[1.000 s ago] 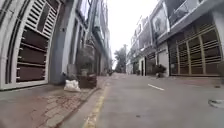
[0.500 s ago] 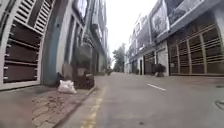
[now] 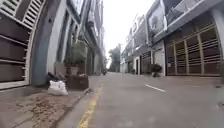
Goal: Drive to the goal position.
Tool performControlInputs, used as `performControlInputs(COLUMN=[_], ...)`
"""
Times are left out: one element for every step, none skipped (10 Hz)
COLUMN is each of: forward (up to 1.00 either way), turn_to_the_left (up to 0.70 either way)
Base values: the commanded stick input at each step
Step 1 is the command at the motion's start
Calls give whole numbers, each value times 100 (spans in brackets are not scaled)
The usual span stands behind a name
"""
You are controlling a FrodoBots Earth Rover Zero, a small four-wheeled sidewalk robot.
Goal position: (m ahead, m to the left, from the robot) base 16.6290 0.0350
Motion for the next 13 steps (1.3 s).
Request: performControlInputs(forward=[50, 50, 50, 50, 50, 50, 50, 50, 50, 50, 50, 50, 50], turn_to_the_left=[0, 0, 0, 0, 0, 0, 18, 37, 21, 0, 0, 0, 0])
